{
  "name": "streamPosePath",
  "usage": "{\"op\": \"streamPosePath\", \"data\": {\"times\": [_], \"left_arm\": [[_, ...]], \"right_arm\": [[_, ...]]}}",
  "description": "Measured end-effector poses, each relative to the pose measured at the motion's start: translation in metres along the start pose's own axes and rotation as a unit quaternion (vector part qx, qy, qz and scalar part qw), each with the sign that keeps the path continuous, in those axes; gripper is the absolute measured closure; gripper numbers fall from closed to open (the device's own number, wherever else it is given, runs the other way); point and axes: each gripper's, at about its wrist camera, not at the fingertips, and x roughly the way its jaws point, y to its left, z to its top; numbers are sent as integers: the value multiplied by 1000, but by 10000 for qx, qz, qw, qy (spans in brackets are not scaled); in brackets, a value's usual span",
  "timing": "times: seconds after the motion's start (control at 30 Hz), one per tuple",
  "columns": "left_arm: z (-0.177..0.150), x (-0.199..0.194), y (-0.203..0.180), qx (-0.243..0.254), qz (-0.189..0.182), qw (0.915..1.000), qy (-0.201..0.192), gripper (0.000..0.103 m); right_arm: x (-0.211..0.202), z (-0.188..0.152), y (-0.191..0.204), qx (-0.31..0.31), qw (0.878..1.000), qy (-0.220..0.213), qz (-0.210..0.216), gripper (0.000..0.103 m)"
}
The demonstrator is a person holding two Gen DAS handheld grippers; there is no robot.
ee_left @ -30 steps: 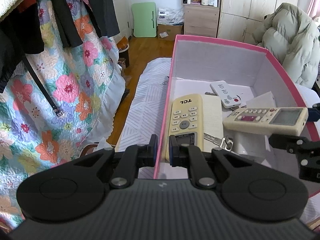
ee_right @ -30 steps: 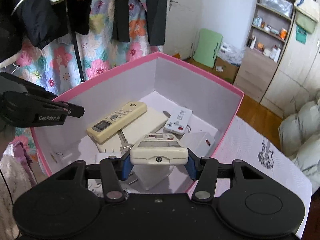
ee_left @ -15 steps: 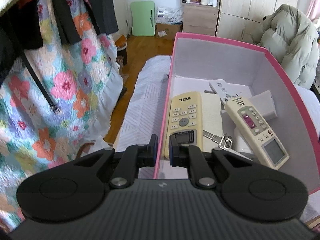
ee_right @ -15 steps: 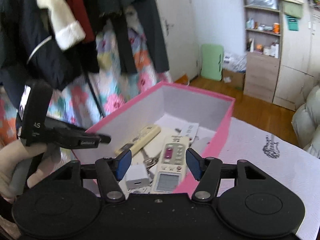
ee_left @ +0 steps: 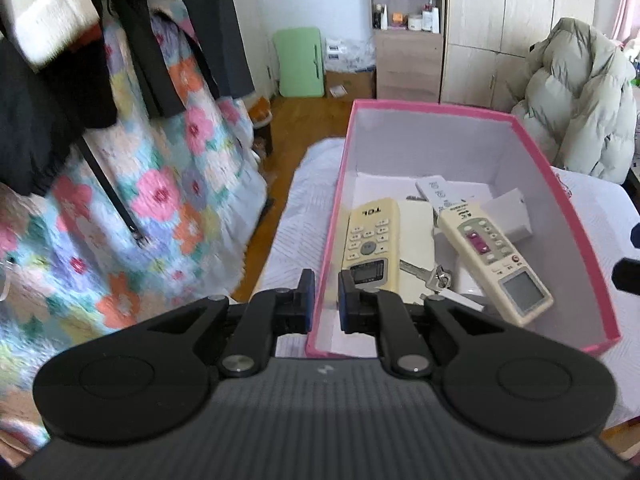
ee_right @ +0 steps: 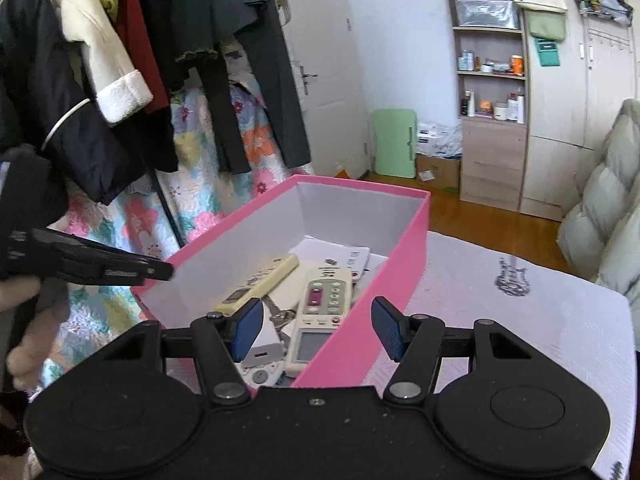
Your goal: Organize rigid objects
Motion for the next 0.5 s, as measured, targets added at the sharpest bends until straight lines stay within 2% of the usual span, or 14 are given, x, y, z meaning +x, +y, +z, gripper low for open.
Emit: {"op": "streamPosePath", "data": {"times": [0.07,0.17,0.5], "left_arm": [[0,-10,-5,41,33,10000,-63,92],[-1,-21,-10,18,-151,9999,-58,92],[-21,-58,-43,229,-324,9991,-122,92]], "right_arm": [[-7,0,-2,36,10000,-47,-36,38],[-17,-1,-4,115,9998,-123,-59,38],[-56,-8,9,-211,9993,-136,-284,36]]}}
